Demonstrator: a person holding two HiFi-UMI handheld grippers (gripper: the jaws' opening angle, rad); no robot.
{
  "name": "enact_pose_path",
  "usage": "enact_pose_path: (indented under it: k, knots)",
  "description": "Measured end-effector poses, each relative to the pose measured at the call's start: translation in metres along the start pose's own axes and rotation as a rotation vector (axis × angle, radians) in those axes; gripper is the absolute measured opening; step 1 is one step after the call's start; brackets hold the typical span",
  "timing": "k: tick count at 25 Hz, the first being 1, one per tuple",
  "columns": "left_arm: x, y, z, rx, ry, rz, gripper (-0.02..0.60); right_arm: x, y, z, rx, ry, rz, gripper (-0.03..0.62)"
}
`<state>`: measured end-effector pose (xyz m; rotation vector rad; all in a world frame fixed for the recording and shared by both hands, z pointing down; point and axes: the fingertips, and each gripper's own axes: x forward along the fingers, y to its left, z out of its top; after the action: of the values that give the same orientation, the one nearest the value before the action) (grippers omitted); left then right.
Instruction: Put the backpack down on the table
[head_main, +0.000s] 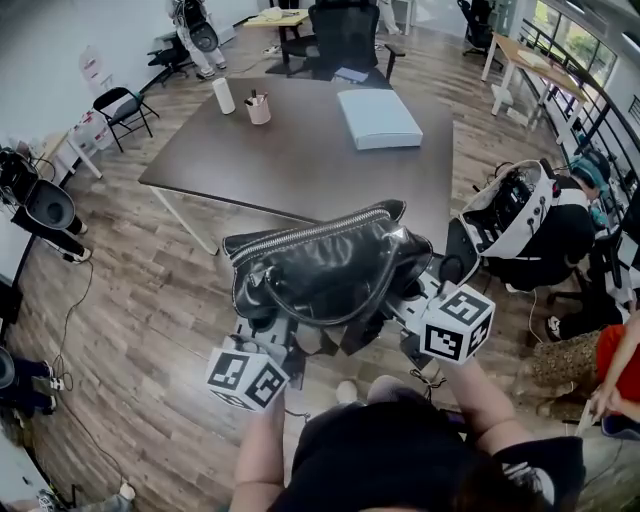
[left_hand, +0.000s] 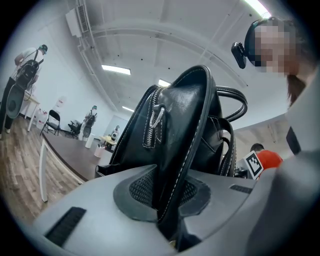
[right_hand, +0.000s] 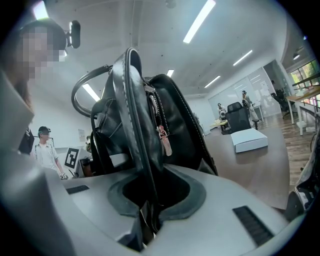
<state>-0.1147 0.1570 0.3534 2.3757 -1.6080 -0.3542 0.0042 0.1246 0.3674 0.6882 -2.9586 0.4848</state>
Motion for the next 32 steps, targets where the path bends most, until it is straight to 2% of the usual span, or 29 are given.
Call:
enact_pose_path:
  k: [9,15,21,32]
  knots:
    - [0.037,0.043,0.028,-0.006,-0.012,0.045,0.054,0.053,-0.028,0.033,-0.035,0.003,0.013,0.063]
    - [0.090,0.073,0.040,0.006,-0.024,0.085,0.054,0.089,-0.077,0.055,-0.025,0.000,0.053,0.063]
    - [0.154,0.095,0.061,0.024,-0.048,0.113,0.054,0.120,-0.129,0.093,-0.059,-0.010,0.087,0.063]
    - [0.245,0.124,0.092,0.068,-0.092,0.126,0.054,0.162,-0.207,0.148,-0.078,-0.040,0.102,0.063]
